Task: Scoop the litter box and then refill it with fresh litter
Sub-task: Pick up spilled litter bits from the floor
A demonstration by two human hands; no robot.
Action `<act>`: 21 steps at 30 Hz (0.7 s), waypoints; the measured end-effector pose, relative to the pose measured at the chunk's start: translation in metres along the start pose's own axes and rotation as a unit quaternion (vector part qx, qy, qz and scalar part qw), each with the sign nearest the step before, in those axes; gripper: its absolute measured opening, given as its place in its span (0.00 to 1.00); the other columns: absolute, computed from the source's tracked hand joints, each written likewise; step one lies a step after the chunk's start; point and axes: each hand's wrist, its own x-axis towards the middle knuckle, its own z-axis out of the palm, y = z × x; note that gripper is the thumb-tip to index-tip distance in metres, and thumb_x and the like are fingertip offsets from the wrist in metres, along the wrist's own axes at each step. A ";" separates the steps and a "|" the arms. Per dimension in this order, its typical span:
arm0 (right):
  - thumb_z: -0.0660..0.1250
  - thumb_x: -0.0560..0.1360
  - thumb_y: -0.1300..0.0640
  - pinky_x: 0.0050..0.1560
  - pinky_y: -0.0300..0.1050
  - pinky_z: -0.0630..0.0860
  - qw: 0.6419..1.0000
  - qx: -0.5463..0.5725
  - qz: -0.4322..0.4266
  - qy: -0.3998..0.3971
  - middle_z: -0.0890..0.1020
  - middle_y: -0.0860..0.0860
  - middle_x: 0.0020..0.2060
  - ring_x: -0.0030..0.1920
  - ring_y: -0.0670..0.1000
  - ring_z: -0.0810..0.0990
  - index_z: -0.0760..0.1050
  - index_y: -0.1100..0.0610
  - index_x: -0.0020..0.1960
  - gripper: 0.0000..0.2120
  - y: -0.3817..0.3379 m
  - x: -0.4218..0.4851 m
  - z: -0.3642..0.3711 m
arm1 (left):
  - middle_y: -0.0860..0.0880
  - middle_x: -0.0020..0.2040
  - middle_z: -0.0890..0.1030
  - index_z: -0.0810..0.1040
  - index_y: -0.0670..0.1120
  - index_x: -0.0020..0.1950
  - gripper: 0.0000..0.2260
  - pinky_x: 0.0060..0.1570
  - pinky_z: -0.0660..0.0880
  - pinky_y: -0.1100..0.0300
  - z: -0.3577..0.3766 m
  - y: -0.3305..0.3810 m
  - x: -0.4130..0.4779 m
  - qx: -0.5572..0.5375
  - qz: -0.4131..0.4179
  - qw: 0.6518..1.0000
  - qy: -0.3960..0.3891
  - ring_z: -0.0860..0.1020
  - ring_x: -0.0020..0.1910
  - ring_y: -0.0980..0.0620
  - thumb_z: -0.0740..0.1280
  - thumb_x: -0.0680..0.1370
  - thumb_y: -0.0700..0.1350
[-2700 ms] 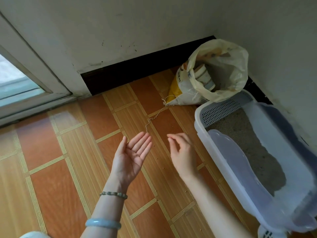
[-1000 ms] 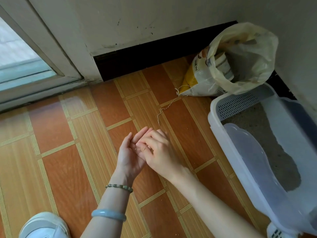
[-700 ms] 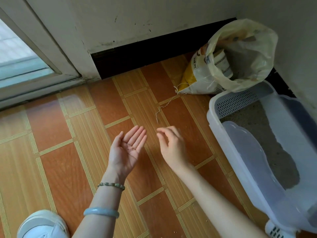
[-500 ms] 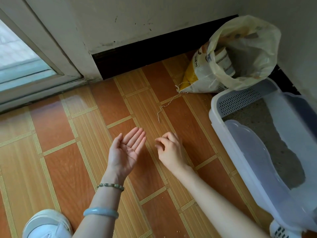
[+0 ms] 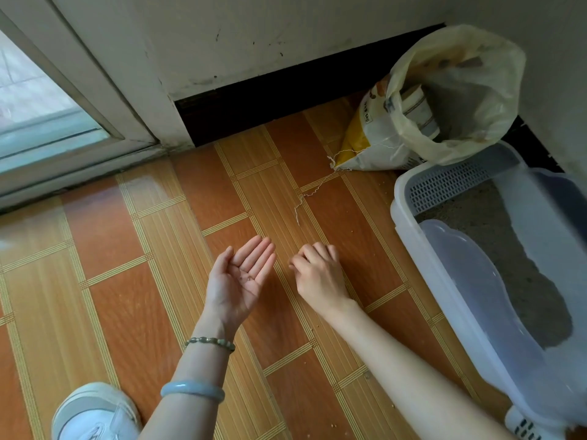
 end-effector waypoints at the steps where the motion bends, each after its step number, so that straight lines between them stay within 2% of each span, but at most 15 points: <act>1: 0.72 0.66 0.64 0.43 0.46 0.62 1.000 -0.009 -0.008 -0.006 0.79 0.50 0.35 0.38 0.53 0.74 0.80 0.56 0.38 0.05 -0.001 0.000 0.000 | 0.37 0.54 0.81 0.83 0.36 0.47 0.24 0.50 0.79 0.51 0.000 0.000 0.000 0.000 -0.001 1.000 0.000 0.81 0.52 0.42 0.51 0.82 0.48; 6: 0.69 0.68 0.64 0.43 0.45 0.66 1.000 0.000 0.002 -0.028 0.78 0.51 0.37 0.40 0.53 0.73 0.76 0.56 0.40 0.04 -0.002 0.000 0.003 | 0.36 0.54 0.81 0.83 0.36 0.47 0.24 0.51 0.79 0.50 -0.001 -0.003 0.001 0.000 -0.004 1.000 0.003 0.81 0.52 0.42 0.51 0.81 0.48; 8: 0.64 0.72 0.61 0.44 0.46 0.70 0.997 0.062 0.031 -0.023 0.77 0.50 0.39 0.42 0.52 0.72 0.74 0.56 0.42 0.02 -0.006 -0.001 -0.005 | 0.36 0.54 0.81 0.83 0.36 0.47 0.24 0.51 0.79 0.50 -0.001 -0.004 0.003 0.003 -0.007 1.000 0.006 0.81 0.52 0.42 0.51 0.82 0.48; 11: 0.57 0.75 0.56 0.48 0.43 0.68 0.982 0.178 0.058 0.006 0.76 0.51 0.41 0.44 0.51 0.71 0.73 0.58 0.44 0.08 -0.026 0.000 -0.025 | 0.37 0.54 0.81 0.83 0.36 0.48 0.24 0.48 0.80 0.53 0.002 -0.007 0.004 0.015 -0.020 1.000 0.008 0.82 0.51 0.43 0.52 0.81 0.48; 14: 0.60 0.74 0.56 0.48 0.40 0.67 0.975 0.217 0.033 0.025 0.77 0.50 0.41 0.44 0.49 0.71 0.75 0.57 0.44 0.07 -0.047 0.000 -0.038 | 0.38 0.52 0.82 0.83 0.36 0.48 0.24 0.42 0.81 0.55 0.009 -0.009 0.003 0.011 -0.030 0.999 0.002 0.83 0.48 0.44 0.52 0.81 0.49; 18: 0.64 0.74 0.55 0.47 0.46 0.69 0.978 0.200 0.019 0.056 0.78 0.48 0.40 0.44 0.49 0.72 0.80 0.55 0.44 0.07 -0.051 -0.002 -0.038 | 0.38 0.53 0.82 0.83 0.36 0.49 0.24 0.48 0.80 0.54 0.017 -0.010 0.001 0.012 -0.042 0.999 -0.019 0.82 0.50 0.44 0.51 0.81 0.49; 21: 0.65 0.74 0.54 0.47 0.44 0.72 0.969 0.214 0.039 0.119 0.80 0.49 0.40 0.43 0.49 0.74 0.82 0.56 0.46 0.08 -0.040 -0.002 -0.050 | 0.37 0.52 0.82 0.83 0.35 0.47 0.24 0.47 0.80 0.53 0.021 -0.012 0.001 0.007 -0.052 0.998 -0.027 0.83 0.49 0.44 0.52 0.81 0.48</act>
